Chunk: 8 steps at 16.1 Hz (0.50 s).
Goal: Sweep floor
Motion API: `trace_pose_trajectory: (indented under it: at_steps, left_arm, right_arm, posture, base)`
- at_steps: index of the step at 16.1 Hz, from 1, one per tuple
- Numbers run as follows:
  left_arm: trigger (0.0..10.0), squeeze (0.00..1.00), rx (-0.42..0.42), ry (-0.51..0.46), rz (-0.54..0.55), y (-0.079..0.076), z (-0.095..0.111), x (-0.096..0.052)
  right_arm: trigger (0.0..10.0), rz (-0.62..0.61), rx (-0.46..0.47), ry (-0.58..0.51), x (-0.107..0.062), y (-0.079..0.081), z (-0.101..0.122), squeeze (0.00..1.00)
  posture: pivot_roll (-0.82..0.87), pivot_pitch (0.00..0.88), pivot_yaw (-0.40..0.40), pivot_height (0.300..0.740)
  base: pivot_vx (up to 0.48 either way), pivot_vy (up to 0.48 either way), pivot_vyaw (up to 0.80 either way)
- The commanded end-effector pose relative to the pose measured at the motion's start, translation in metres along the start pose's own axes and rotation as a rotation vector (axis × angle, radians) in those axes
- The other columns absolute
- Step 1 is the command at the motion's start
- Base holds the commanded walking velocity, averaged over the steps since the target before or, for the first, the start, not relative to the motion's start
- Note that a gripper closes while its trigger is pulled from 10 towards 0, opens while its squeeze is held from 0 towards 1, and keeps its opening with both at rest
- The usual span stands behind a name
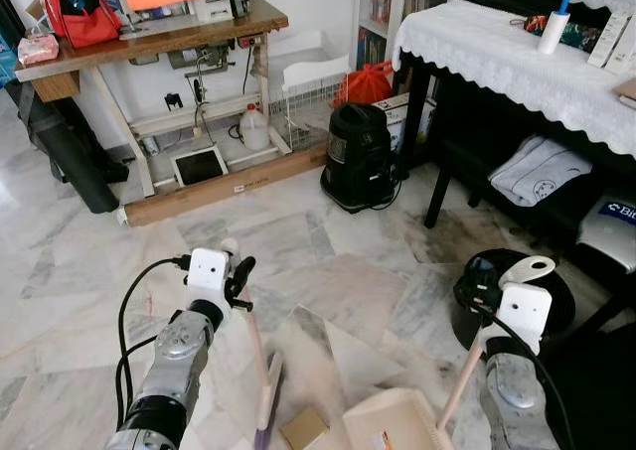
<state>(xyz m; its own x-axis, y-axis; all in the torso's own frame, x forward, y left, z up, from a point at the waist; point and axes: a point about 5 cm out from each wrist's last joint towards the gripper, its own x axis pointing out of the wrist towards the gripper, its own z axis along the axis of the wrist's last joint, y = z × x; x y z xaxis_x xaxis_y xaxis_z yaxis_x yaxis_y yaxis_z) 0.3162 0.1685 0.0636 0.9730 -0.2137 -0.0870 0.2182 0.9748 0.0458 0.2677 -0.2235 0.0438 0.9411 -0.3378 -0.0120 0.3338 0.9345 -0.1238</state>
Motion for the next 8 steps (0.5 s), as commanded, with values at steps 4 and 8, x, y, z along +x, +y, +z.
trace_pose_trajectory:
  at_steps: [4,8]
  left_arm:
    - [10.0,0.00,0.032,0.015,0.044,0.0115,-0.0022,-0.0053]
    - [10.0,0.00,0.033,0.016,0.051,0.0113,-0.0024,-0.0059]
  right_arm:
    - [10.0,-0.002,-0.017,-0.010,0.0003,0.0072,-0.0020,0.00]
    - [10.0,-0.068,-0.067,-0.019,0.0019,0.0047,-0.0042,0.00]
  posture:
    - [-0.08,0.000,0.041,0.740]
    - [-0.07,0.000,0.041,0.740]
  base:
    - [0.000,0.000,0.00]
    - [0.000,0.000,0.00]
